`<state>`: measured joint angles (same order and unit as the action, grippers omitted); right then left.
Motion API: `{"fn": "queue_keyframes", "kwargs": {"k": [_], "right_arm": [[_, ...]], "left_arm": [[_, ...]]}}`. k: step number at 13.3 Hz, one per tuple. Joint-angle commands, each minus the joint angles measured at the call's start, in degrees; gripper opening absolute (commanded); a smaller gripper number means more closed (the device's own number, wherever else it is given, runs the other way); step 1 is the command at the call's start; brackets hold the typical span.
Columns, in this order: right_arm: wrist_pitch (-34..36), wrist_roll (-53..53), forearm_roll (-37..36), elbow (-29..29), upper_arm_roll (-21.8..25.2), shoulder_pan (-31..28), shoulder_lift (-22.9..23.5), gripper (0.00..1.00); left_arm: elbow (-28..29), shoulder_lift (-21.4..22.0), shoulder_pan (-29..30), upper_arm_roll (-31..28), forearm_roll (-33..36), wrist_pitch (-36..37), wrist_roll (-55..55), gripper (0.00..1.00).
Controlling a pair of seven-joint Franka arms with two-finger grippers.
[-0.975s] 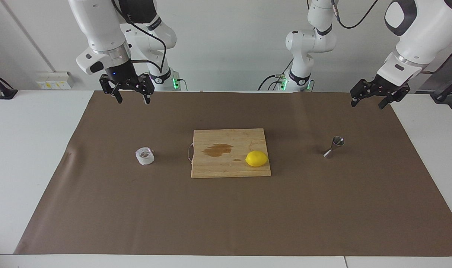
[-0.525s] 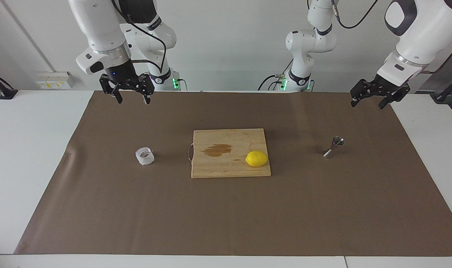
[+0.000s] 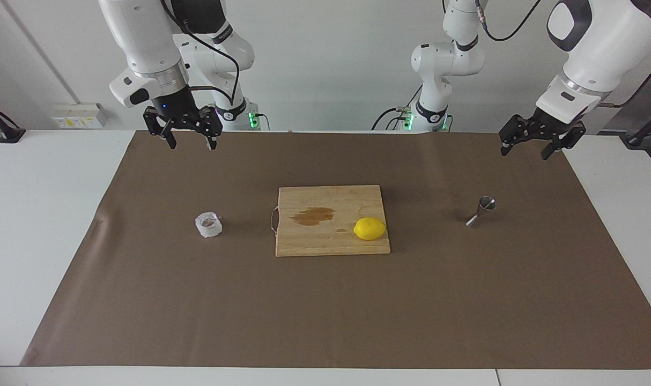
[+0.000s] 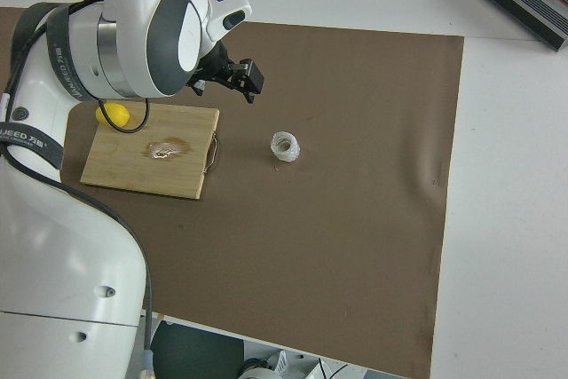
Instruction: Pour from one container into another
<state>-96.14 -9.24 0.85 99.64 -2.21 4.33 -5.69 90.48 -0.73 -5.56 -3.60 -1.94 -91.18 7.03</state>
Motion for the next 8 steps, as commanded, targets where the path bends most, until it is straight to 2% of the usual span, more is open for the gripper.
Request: {"fn": "queue_keyframes", "kwargs": {"k": [1,3,8], "right_arm": [[-0.36,0.10,0.65,1.17,-0.25,-0.64,-1.25,1.00],[-0.36,0.10,0.65,1.26,-0.25,-0.64,-1.25,1.00],[-0.36,0.10,0.65,1.26,-0.25,-0.64,-1.25,1.00]], "left_arm": [[4.96,1.52,1.95,-0.18,-1.83,-3.39,-0.35,1.00],[6.11,0.21,4.93,-0.18,-5.78,-3.04,-0.44,1.00],[6.98,-6.82,11.26,0.00,-14.74,-4.18,-1.49,1.00]]}}
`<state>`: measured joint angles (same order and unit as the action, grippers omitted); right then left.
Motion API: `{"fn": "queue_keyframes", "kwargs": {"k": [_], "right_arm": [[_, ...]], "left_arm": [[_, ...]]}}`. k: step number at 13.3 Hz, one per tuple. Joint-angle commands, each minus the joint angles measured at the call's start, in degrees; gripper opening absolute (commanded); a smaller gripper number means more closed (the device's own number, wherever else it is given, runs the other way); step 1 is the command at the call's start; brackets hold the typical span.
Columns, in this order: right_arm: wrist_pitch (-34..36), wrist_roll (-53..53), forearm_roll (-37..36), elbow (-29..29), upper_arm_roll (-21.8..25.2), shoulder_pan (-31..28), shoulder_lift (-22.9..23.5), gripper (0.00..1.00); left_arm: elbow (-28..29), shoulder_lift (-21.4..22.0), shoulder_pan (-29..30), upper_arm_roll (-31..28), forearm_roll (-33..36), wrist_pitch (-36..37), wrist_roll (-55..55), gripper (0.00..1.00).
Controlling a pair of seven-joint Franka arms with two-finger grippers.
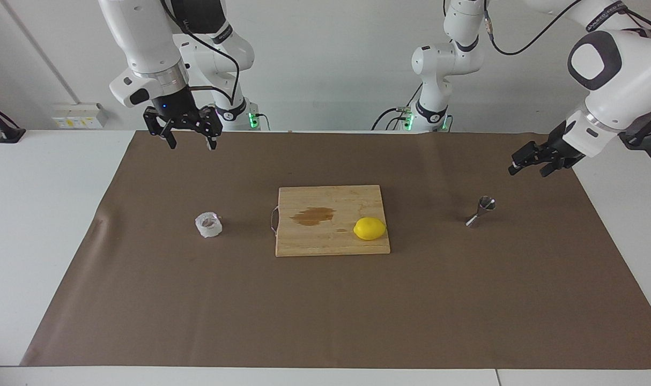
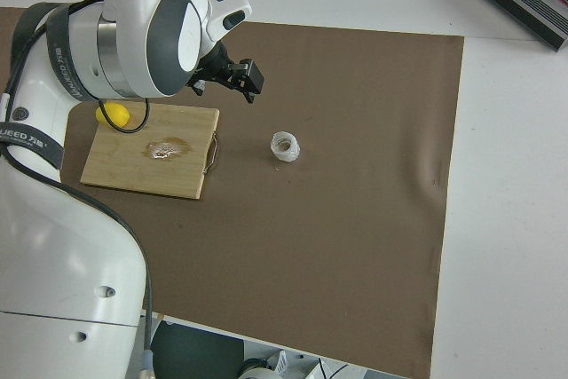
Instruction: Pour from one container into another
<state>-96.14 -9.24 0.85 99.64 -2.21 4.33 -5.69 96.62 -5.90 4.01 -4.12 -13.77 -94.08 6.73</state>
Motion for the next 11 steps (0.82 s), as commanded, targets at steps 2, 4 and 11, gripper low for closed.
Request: {"fn": "queue_keyframes", "kwargs": {"k": [2,4,11], "right_arm": [[-0.36,0.10,0.65,1.26,-0.25,-0.64,-1.16,1.00],[-0.36,0.10,0.65,1.17,-0.25,-0.64,-1.25,1.00],[-0.36,0.10,0.65,1.17,-0.25,-0.64,-1.25,1.00]], "left_arm": [[4.27,-1.84,2.67,0.60,-3.98,-2.08,-2.07,1.00],[5.60,-4.54,4.59,0.78,-7.65,-0.68,-6.09,1.00],[5.42,-11.24,13.11,3.58,-23.75,8.03,-37.12,1.00]]}}
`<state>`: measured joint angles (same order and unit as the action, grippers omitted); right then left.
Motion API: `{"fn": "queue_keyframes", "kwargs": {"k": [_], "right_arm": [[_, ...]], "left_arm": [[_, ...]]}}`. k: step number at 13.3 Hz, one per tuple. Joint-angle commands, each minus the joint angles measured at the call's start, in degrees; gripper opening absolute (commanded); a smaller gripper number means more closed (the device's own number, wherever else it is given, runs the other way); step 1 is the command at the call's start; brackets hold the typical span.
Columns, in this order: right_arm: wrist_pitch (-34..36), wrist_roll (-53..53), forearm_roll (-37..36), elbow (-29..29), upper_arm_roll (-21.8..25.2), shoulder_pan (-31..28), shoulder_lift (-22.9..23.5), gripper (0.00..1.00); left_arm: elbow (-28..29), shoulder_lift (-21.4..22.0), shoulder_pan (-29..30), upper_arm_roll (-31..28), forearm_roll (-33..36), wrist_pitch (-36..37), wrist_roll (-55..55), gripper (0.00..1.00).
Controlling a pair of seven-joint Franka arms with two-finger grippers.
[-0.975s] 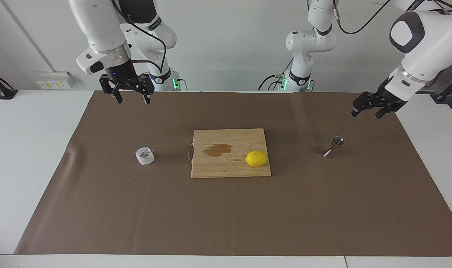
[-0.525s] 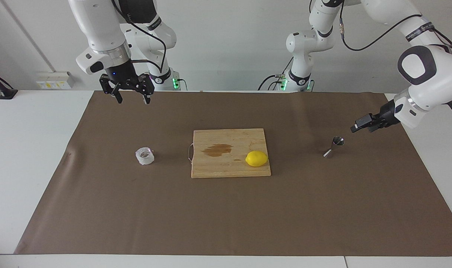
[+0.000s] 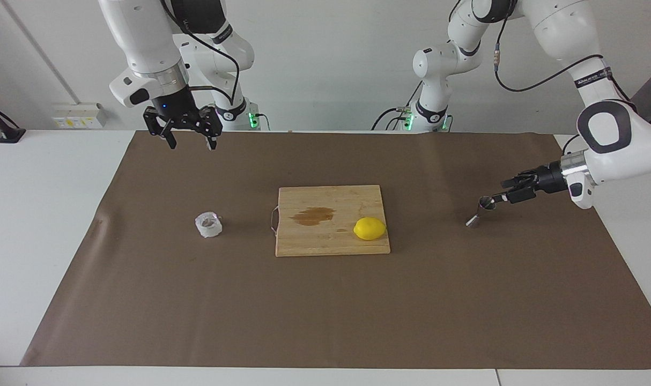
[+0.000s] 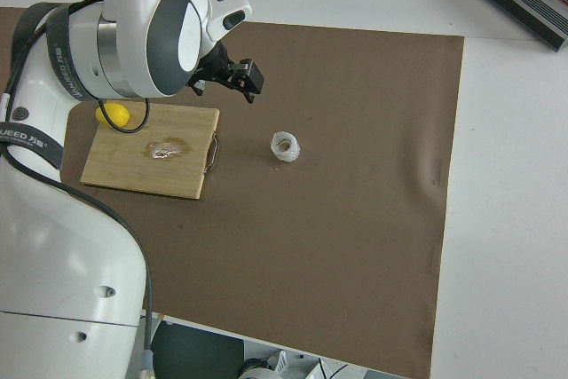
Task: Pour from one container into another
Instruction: 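Open the left gripper and move it toward the metal cup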
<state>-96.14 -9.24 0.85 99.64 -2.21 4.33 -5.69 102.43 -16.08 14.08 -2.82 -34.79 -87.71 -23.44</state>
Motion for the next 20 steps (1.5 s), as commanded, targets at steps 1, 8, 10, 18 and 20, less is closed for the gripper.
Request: {"fn": "queue_keyframes", "kwargs": {"k": [1,8,10,18,20], "right_arm": [[-0.36,0.10,0.65,1.26,-0.25,-0.64,-1.16,1.00],[-0.36,0.10,0.65,1.26,-0.25,-0.64,-1.16,1.00],[-0.36,0.10,0.65,1.26,-0.25,-0.64,-1.16,1.00],[-0.36,0.10,0.65,1.26,-0.25,-0.64,-1.25,1.00],[-0.36,0.10,0.65,1.26,-0.25,-0.64,-1.16,1.00]], "left_arm": [[-0.39,-1.93,4.36,3.60,-3.53,1.40,-7.23,1.00],[-0.13,-5.89,18.50,17.20,-6.35,1.49,-22.70,1.00],[0.13,-7.47,24.30,23.97,-6.26,0.27,-26.29,1.00],[0.31,-9.59,30.13,30.77,-3.36,-6.51,-25.78,1.00],[1.44,-9.59,30.22,30.77,-3.27,-7.64,-25.69,1.00]]}}
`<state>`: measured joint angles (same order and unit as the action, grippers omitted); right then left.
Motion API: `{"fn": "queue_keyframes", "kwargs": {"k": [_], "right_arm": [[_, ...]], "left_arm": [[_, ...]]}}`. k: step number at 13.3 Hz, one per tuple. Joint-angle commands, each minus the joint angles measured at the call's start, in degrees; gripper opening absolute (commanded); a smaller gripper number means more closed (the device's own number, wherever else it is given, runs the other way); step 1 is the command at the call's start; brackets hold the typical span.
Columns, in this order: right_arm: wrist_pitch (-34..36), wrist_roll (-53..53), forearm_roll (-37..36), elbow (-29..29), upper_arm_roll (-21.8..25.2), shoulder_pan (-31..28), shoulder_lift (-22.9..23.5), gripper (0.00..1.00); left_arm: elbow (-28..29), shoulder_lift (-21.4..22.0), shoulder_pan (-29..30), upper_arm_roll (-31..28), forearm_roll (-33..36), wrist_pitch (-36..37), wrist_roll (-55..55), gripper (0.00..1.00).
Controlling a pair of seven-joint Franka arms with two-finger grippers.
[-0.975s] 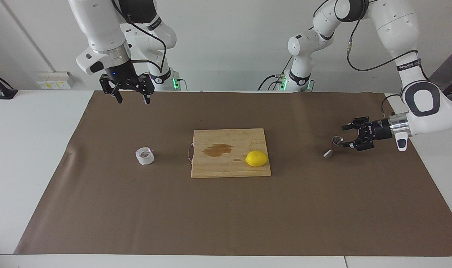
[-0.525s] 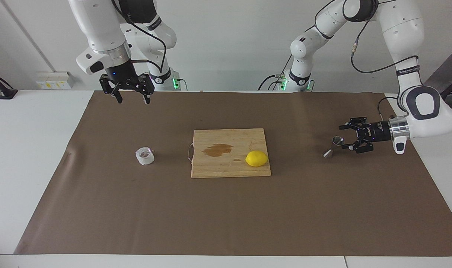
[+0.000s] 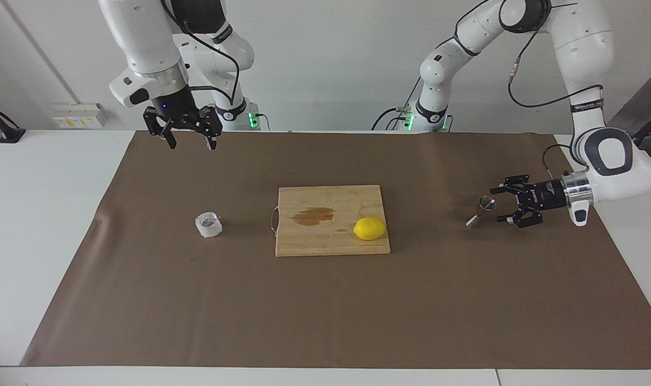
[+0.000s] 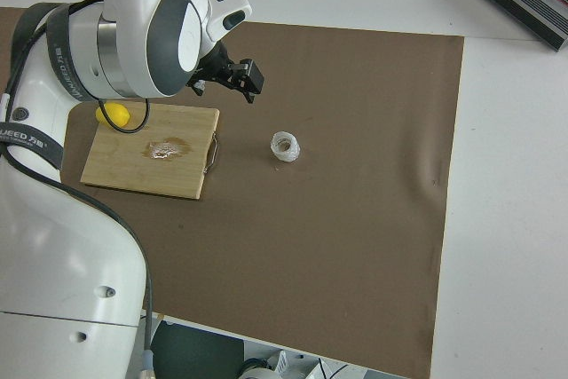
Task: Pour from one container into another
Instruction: 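Open the left gripper and move it toward the metal cup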
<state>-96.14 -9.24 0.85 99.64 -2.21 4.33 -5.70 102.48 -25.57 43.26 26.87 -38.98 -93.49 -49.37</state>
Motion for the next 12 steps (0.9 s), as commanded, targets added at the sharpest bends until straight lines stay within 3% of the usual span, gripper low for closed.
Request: {"fn": "queue_keyframes", "kwargs": {"k": [1,12], "right_arm": [[-0.36,0.10,0.65,1.26,-0.25,-0.64,-1.16,1.00],[-0.36,0.10,0.65,1.26,-0.25,-0.64,-1.16,1.00]], "left_arm": [[1.75,-0.09,1.04,1.08,0.93,-2.04,0.24,1.00],[4.31,-0.01,2.26,3.81,2.59,-4.68,-0.02,1.00]]}}
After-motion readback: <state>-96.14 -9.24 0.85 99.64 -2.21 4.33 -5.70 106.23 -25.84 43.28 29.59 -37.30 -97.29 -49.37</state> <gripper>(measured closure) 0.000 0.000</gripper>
